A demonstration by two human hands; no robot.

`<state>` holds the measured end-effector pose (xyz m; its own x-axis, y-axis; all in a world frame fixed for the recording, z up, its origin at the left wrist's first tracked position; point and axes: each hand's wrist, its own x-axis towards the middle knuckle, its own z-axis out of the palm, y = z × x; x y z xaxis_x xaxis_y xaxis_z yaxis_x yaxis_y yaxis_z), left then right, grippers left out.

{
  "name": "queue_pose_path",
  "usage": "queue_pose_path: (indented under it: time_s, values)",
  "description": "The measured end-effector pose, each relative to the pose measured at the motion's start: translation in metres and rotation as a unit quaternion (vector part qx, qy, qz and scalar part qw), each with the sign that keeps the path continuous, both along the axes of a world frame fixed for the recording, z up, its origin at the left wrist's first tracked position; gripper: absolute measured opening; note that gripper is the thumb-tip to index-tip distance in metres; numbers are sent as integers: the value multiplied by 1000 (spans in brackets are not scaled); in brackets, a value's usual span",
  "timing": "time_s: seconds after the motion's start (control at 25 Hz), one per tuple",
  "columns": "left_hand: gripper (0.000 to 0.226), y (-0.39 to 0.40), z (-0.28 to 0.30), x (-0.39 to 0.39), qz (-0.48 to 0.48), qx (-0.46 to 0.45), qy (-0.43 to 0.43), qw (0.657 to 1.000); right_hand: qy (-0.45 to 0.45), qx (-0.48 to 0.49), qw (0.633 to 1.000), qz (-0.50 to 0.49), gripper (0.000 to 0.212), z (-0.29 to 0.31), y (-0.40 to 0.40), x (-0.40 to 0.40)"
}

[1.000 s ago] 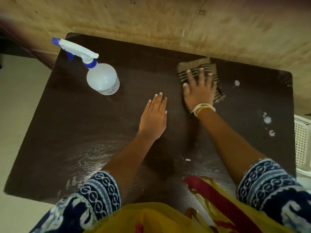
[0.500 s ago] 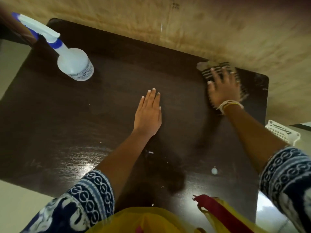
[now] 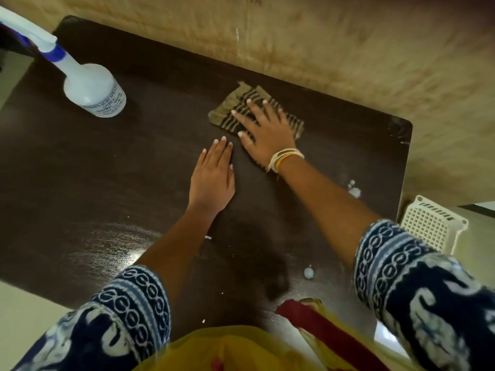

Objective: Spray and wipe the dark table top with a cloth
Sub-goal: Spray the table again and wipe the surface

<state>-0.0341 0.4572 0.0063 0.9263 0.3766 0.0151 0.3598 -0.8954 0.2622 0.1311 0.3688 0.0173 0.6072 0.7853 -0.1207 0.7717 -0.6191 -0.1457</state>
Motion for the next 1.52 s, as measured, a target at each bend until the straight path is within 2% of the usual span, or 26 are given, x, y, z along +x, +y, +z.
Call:
queue_pose_path:
  time_s: [0.16,0.32,0.4,0.52,0.6,0.64,0.76,0.88,1.0,1.08,1.24,1.32,1.4,1.52]
  values:
    - [50,-1,2,1,3,-4,-10,1000,-14,7,976,-216,57,-6,-74,74]
    - [48,-1,1,2,11,-7,-27,1000,-2,-5,948,-317,60,-2,-78,70]
    - [48,-2,1,1,7,-5,-23,1000,-4,-3,958,-288,61,-2,-57,32]
    - [49,-4,3,1,-2,0,3,1000,-26,5,993,-116,60,-9,-54,-46]
    - [50,-11,5,2,-11,15,19,1000,-20,7,999,-34,58,-11,-70,-61]
    - [50,-18,8,4,-20,18,21,999,-15,10,999,-33,57,-8,-80,-50]
    - [48,-52,14,22,-43,-10,-3,999,-33,15,990,-135,57,-8,-121,7]
    - [49,-106,13,40,-87,-50,-28,995,-27,4,966,-257,60,-8,-186,62]
    - [50,-135,7,44,-79,-63,-12,995,-6,-6,944,-331,61,-3,-197,74]
    - [50,-138,3,44,-67,-58,-5,996,-6,-13,943,-332,61,-3,-178,54]
    - [49,-137,5,46,-61,-53,-10,997,-30,-3,992,-126,59,-10,-156,-18]
    - [48,-138,5,45,-55,-52,-8,997,-12,6,997,-75,56,-5,-167,2]
    - [48,-138,4,45,-52,-55,-10,997,-27,7,989,-148,57,-7,-186,46]
    - [47,-138,5,45,-54,-50,-14,997,-6,2,952,-306,61,-6,-215,102]
